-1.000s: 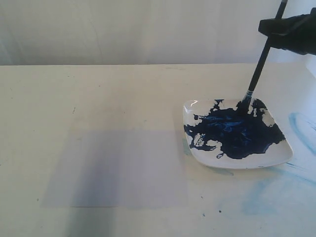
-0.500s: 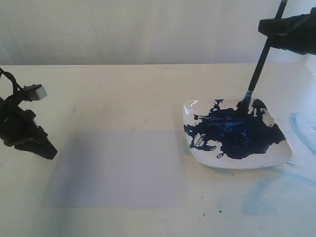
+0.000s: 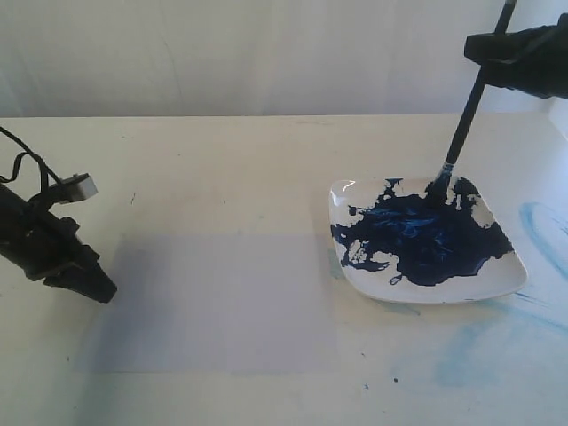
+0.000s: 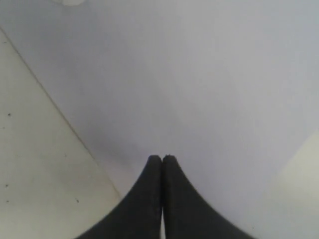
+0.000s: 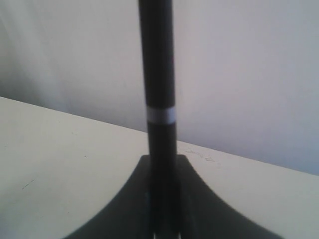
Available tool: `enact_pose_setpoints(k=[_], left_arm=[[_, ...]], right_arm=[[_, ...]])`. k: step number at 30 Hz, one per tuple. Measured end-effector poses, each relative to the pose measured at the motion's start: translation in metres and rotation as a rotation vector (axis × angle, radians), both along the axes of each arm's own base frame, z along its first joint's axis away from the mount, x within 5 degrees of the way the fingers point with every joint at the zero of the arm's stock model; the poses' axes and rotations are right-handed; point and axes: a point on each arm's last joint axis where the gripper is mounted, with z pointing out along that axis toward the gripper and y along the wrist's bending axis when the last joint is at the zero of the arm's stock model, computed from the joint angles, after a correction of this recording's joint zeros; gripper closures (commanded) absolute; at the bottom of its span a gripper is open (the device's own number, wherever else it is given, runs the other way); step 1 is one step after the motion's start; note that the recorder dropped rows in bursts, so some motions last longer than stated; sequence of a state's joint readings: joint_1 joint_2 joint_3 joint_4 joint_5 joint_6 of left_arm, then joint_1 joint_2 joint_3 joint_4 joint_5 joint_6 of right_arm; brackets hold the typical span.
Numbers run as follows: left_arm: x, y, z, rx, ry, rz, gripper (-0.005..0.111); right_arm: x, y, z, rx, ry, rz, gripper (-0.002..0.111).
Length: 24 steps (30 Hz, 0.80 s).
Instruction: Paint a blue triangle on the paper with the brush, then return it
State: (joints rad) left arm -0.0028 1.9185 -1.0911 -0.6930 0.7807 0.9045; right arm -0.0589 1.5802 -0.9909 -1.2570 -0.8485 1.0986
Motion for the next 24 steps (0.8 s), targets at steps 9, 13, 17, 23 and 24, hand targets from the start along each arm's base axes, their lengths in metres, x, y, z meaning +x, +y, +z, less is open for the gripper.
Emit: enact_pose_setpoints(k=[9,13,17,23,24], left_arm=[[0.002,-0.001,-0.013,-0.012,0.033,-0.002,0.107],[0.002,-0.001,-0.016,-0.016,0.048,-0.006,0.107],[0.002,-0.001,-0.016,-0.014,0.047,-0.008,0.107],[0.002,-0.001,-0.016,-0.011,0.046,-0.011,0.107],[0.002,-0.001,-0.016,-0.011,0.047,-0.013,0.107]], right_arm=[[0.000,0.000,0.000,0.000,0.000,0.000,0.108],[0.000,0.000,0.000,0.000,0.000,0.000,0.108],[0.000,0.000,0.000,0.001,-0.001,0.002,0.108],[-0.004,0.007,0.003,0.023,-0.027,0.064,0.108],[-0.005,0.011,0.003,0.023,-0.031,0.080,0.108]])
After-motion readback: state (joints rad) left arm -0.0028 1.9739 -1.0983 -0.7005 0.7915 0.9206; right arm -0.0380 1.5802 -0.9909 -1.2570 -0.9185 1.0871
